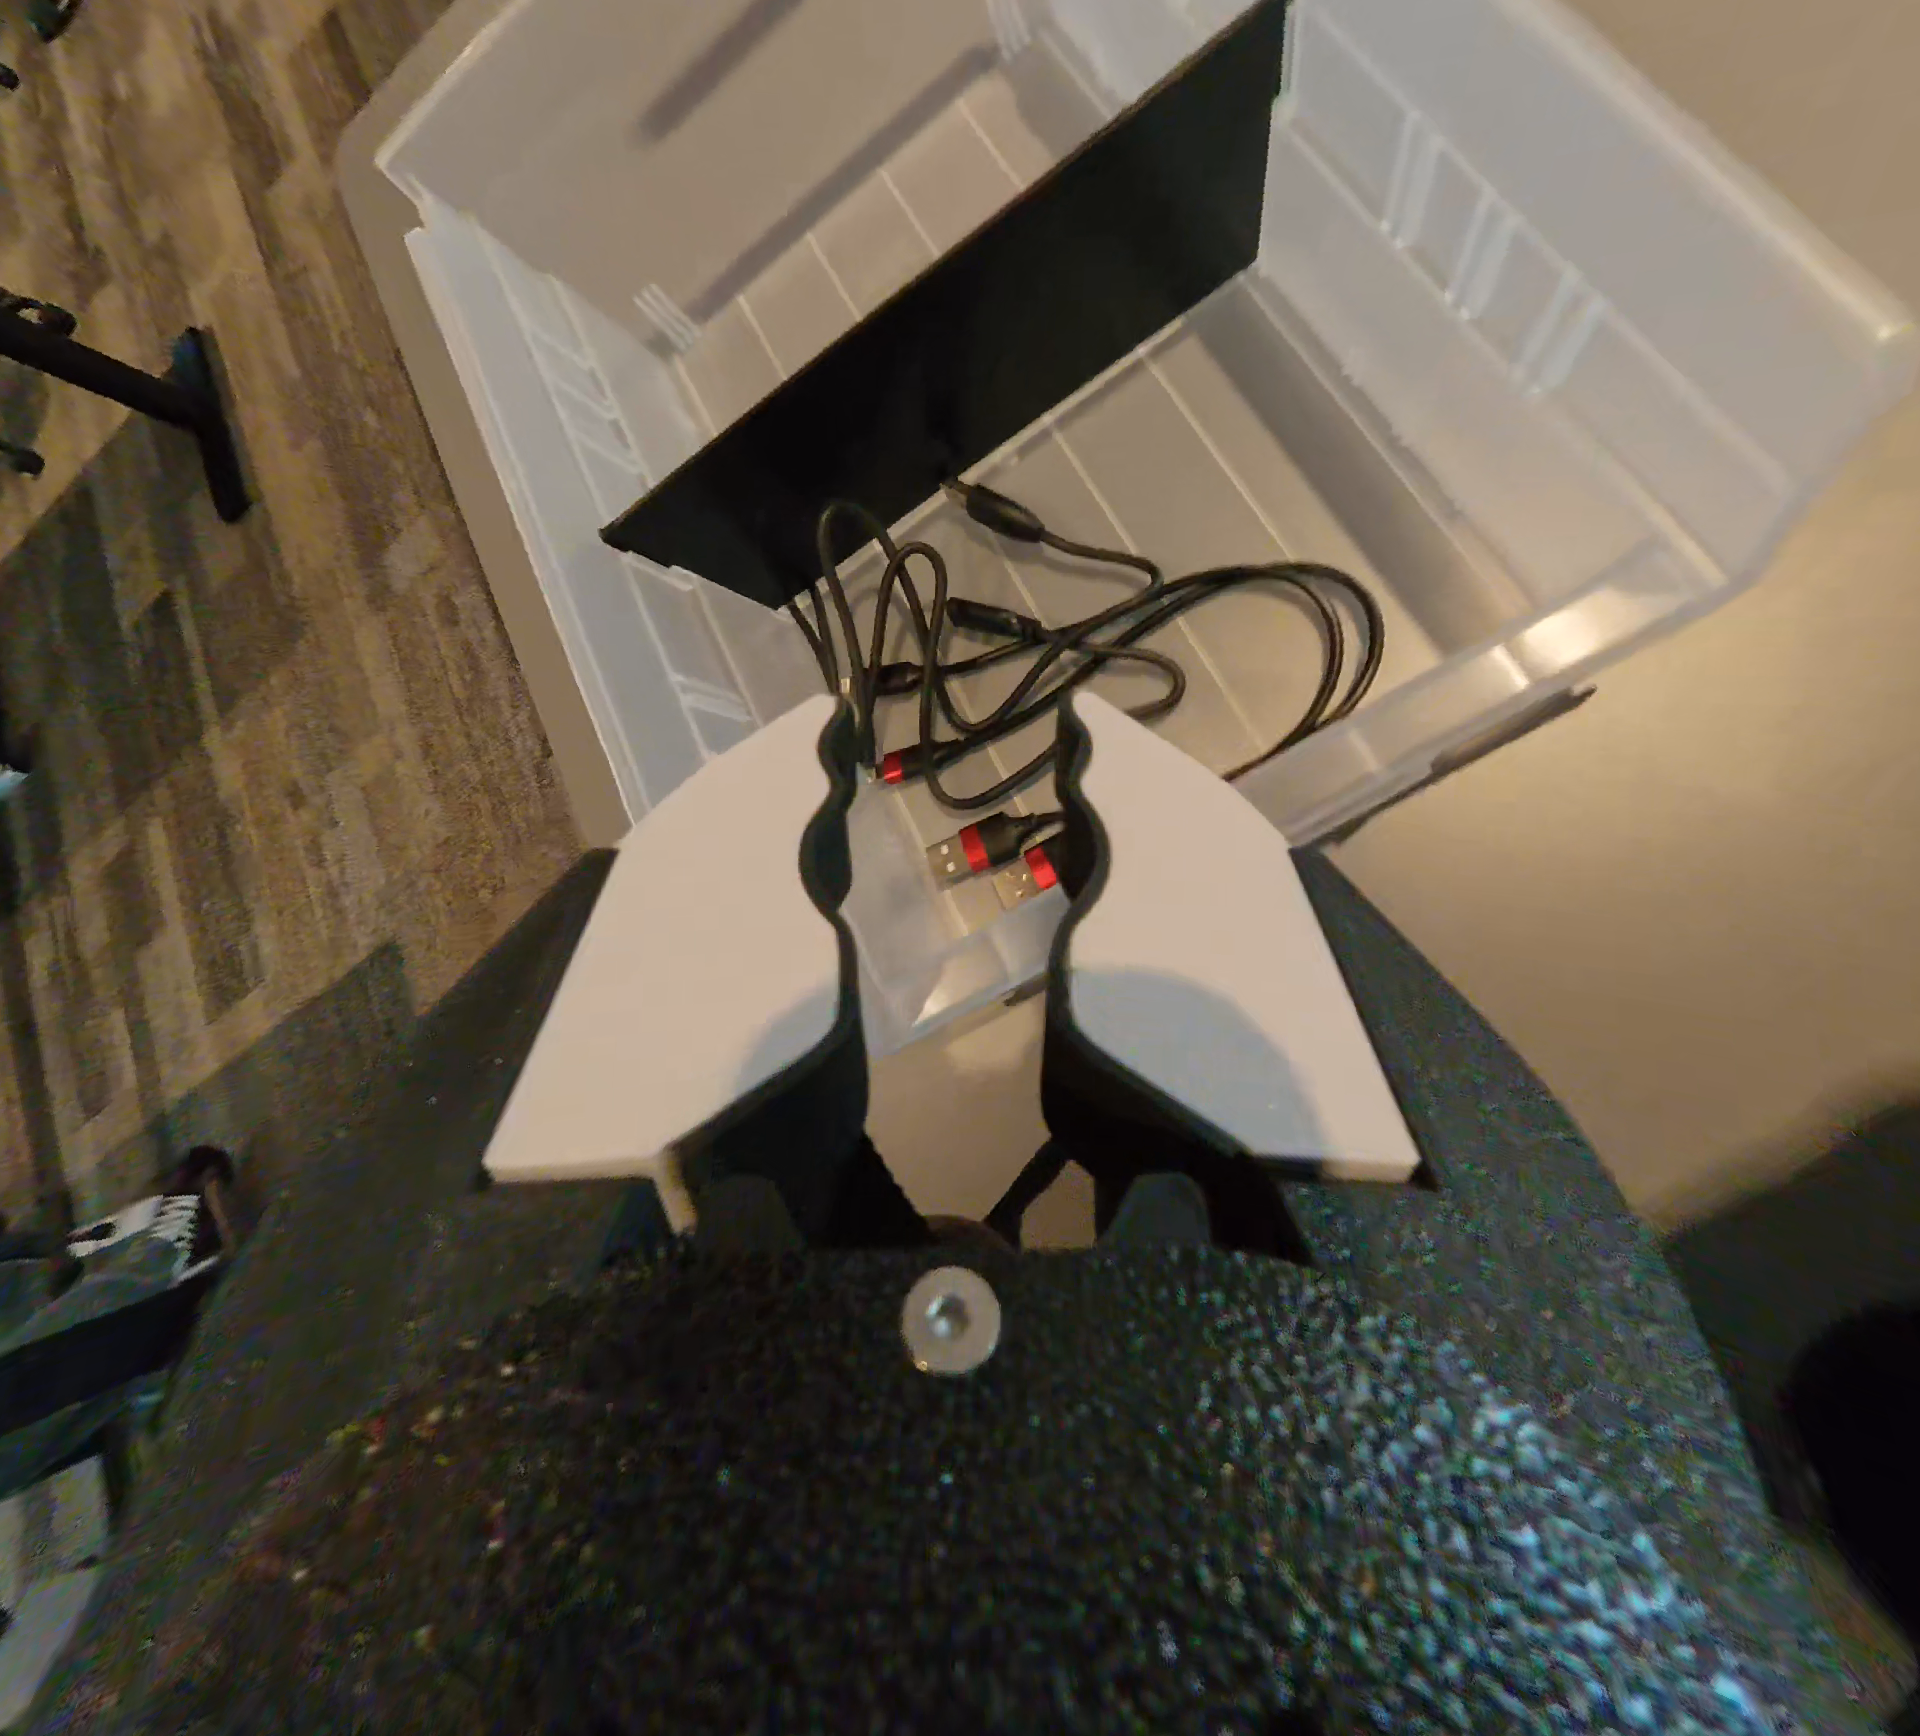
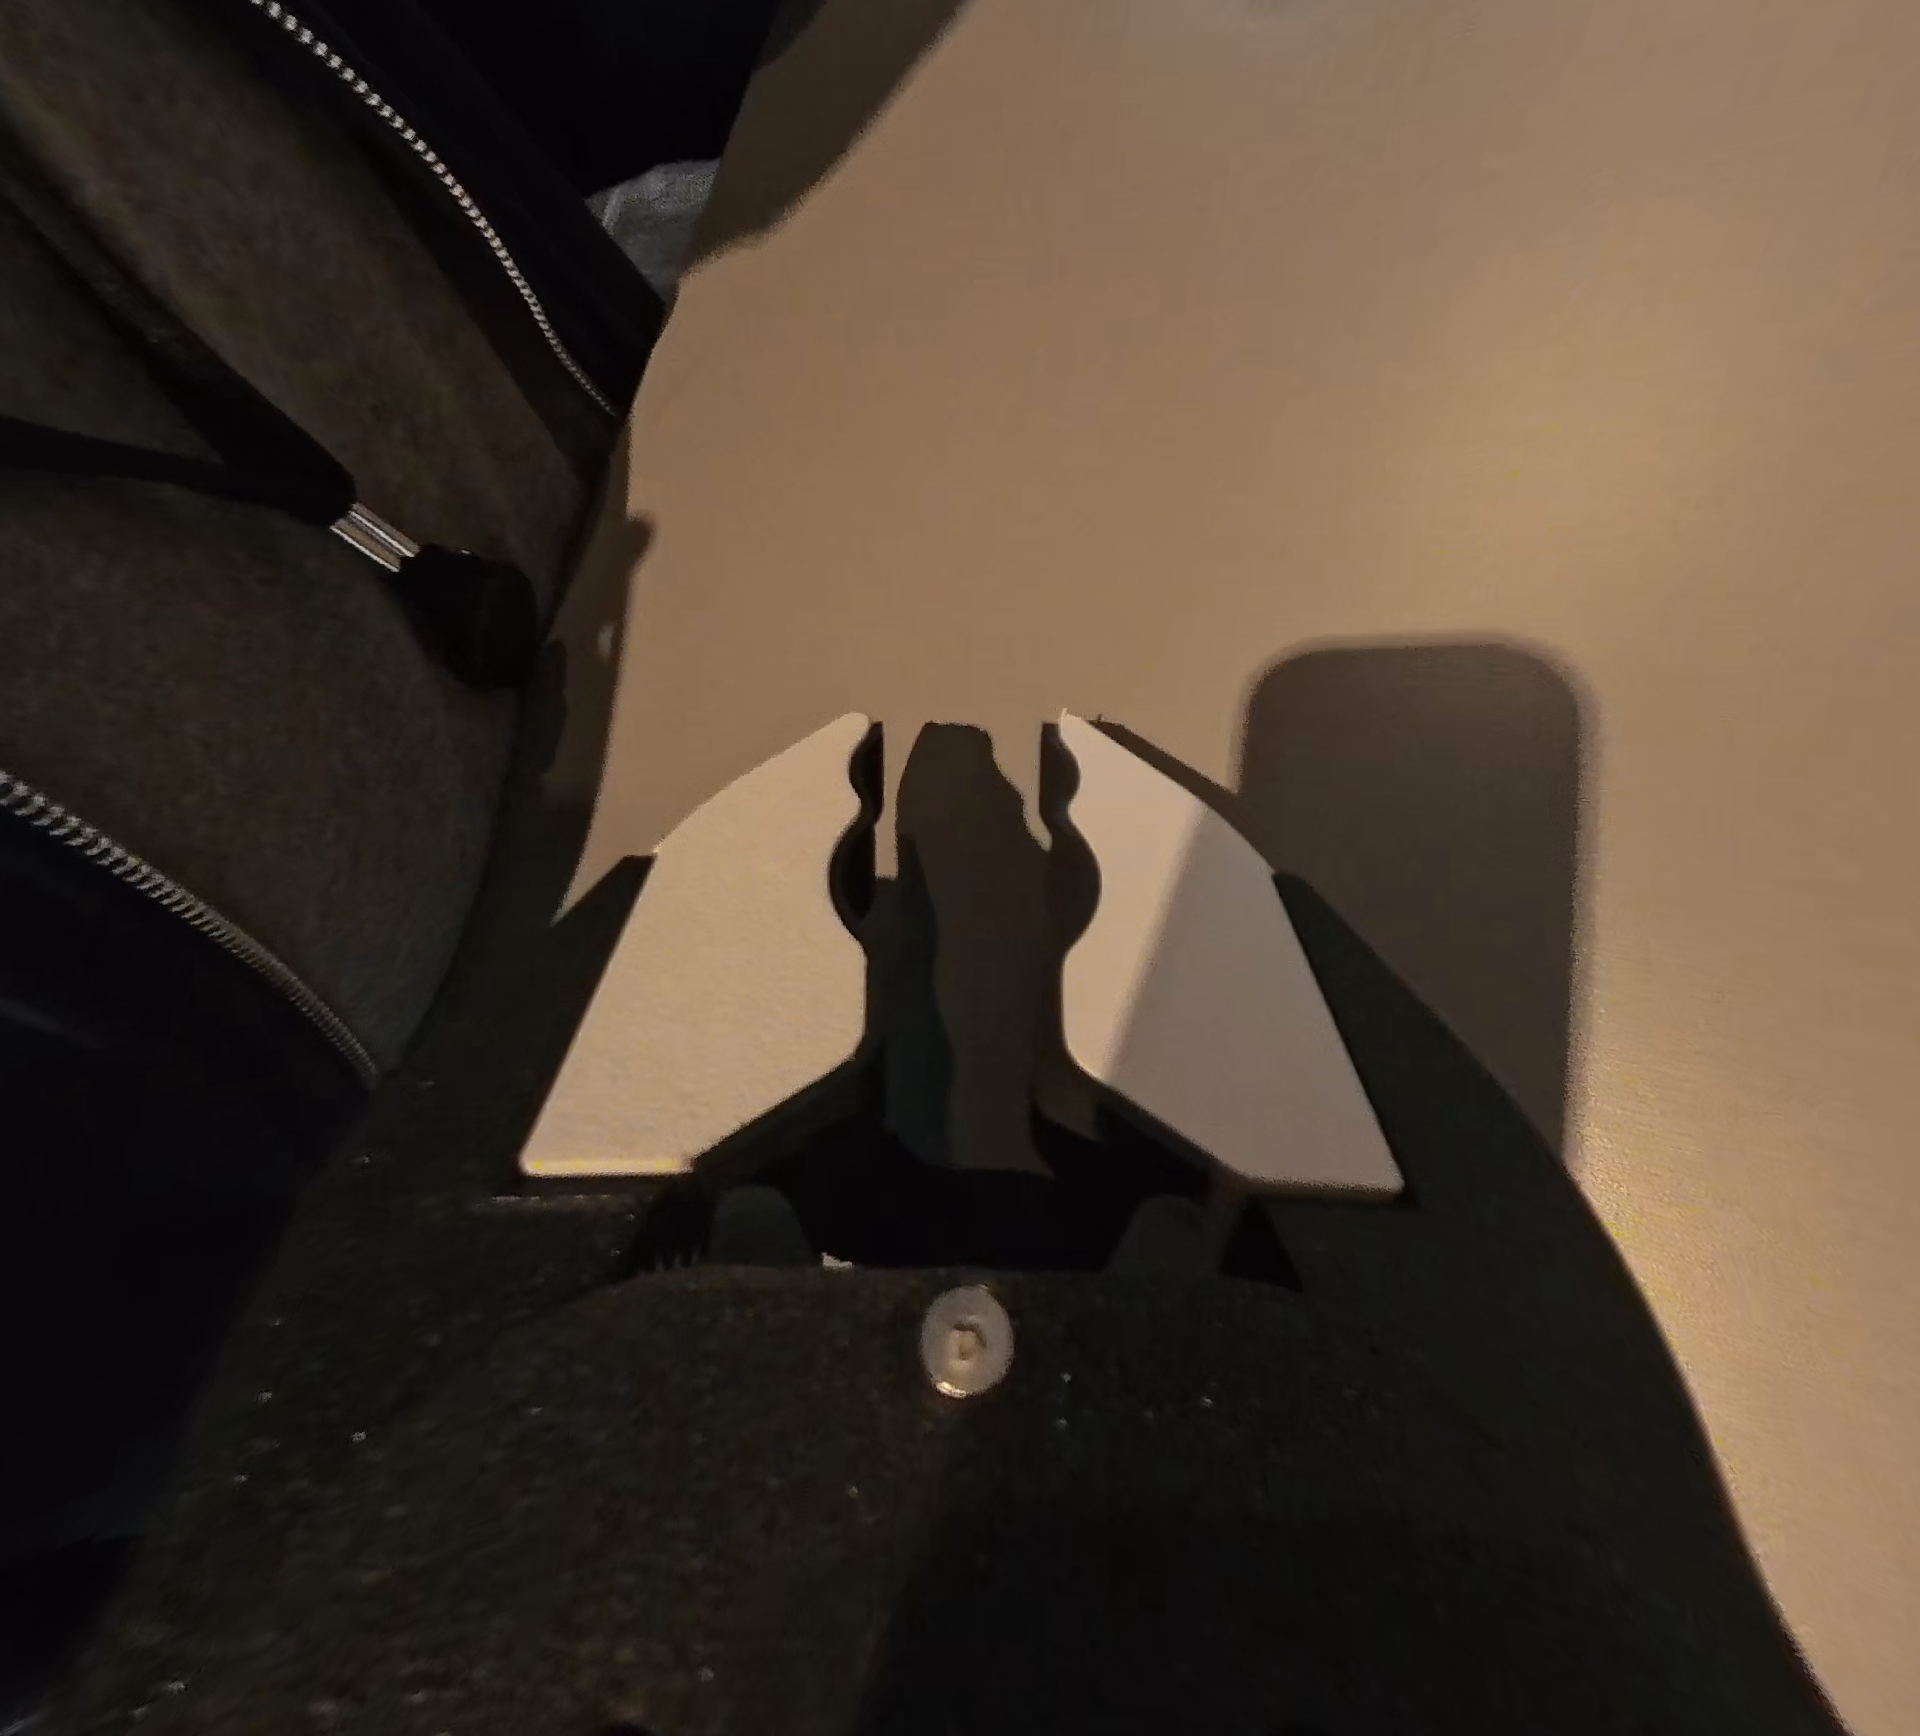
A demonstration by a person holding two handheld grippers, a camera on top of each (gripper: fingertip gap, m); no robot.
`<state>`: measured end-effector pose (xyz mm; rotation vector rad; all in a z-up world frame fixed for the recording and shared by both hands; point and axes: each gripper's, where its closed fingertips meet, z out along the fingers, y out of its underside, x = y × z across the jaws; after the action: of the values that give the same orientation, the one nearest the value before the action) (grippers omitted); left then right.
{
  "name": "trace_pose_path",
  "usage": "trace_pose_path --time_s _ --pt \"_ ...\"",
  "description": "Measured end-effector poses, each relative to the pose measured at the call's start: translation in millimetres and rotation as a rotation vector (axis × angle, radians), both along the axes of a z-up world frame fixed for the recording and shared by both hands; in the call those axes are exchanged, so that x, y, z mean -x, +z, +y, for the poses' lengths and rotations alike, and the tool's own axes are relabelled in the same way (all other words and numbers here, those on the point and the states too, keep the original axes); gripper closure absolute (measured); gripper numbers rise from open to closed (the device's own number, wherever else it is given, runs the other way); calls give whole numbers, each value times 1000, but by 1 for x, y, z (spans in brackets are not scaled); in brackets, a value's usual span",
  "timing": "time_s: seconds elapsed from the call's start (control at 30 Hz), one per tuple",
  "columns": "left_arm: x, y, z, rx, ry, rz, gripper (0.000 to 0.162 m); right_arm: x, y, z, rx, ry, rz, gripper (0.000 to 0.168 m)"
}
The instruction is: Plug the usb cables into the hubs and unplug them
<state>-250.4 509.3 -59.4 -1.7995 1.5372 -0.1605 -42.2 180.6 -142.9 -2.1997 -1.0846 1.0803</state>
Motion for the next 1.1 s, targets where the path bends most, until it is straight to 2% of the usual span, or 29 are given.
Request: trace_pose_path --time_s 0.13,0.33,0.63,0.73,0.83,0.97,1.0,1.1 --pt "4 -1 1 22 -65 105 128 0 0 -1 -16 0 -8 139" --pt "6 0 20 63 -97 226 130 0 1 -2 -19 11 2 138" --pt "-2 -17 13 167 -247 412 132 0 2 -6 -22 41 11 136" --pt "-7 -20 12 219 -320 475 138 0 2 -7 -19 48 18 135" --pt "1 -38 10 284 -401 618 138 1 3 -8 -24 54 22 134" --pt "24 -65 12 288 -462 866 139 1 3 -9 -26 62 28 134" --pt "25 -68 13 281 -467 892 144 1 3 -9 -23 63 32 134" --pt "26 -74 16 271 -492 942 145 1 4 -9 -13 69 39 135"
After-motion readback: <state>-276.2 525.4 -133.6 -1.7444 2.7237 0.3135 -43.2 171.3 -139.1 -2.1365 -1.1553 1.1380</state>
